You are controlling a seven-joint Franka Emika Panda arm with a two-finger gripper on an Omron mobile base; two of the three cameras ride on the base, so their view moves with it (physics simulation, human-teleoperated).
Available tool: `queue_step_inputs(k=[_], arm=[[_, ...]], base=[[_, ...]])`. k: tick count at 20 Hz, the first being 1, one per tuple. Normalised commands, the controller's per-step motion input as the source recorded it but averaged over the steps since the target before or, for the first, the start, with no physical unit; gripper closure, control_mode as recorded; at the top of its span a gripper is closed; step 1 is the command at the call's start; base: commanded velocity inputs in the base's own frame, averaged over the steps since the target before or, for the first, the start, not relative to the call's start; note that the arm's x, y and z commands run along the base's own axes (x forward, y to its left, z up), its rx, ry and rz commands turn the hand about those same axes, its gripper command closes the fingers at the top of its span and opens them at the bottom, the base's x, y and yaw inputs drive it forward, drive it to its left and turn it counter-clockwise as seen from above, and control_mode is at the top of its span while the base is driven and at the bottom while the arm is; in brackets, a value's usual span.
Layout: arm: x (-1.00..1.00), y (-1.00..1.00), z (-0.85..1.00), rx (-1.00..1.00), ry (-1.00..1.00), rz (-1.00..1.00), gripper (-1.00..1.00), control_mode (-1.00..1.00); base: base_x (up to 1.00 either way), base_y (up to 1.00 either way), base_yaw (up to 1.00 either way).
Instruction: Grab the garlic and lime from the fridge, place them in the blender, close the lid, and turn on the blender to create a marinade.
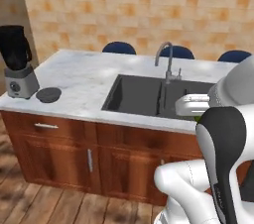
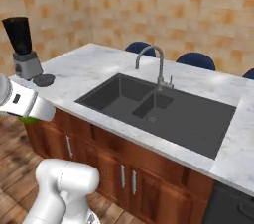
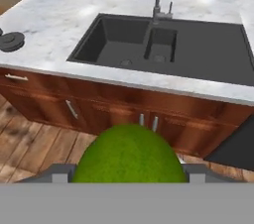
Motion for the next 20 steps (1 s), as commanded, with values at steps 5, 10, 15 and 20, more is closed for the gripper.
queue_step_inputs(k=[5, 10, 15, 20], arm=[[0.0, 0.0, 0.0, 0.0, 0.0, 0.0, 1.0, 1.0], [0.0, 0.0, 0.0, 0.0, 0.0, 0.0, 1.0, 1.0], [0.0, 0.0, 0.0, 0.0, 0.0, 0.0, 1.0, 1.0], [0.0, 0.0, 0.0, 0.0, 0.0, 0.0, 1.0, 1.0]], base=[[0.55, 1.0, -0.37], [0.62, 1.0, -0.39], [0.61, 1.0, -0.39], [0.48, 0.94, -0.33]])
